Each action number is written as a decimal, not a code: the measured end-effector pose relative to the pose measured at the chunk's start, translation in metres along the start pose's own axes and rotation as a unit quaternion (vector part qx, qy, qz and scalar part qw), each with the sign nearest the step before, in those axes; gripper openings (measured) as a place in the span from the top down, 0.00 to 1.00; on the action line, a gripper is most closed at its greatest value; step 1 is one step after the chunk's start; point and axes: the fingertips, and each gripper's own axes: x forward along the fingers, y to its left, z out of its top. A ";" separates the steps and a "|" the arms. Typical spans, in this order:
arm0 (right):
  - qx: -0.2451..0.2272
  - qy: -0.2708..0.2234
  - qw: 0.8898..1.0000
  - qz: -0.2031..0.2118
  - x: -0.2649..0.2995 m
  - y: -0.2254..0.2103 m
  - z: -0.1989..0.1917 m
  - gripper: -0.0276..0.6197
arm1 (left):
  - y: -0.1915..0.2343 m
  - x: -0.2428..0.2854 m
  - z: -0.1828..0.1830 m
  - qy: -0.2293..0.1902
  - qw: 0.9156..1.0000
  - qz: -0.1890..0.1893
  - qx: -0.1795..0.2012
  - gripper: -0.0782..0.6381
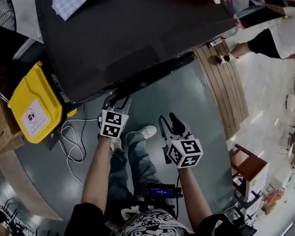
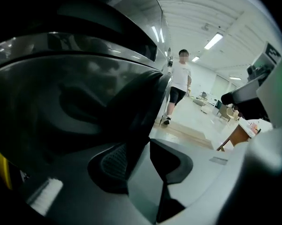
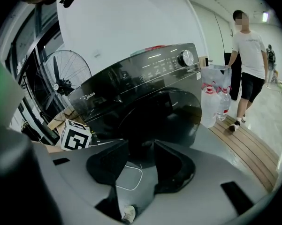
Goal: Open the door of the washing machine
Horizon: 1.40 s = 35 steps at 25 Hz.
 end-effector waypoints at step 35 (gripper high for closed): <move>0.041 0.035 0.997 -0.055 0.058 0.030 0.013 0.61 | -0.090 -0.015 -0.032 0.039 0.997 -0.053 0.048 0.78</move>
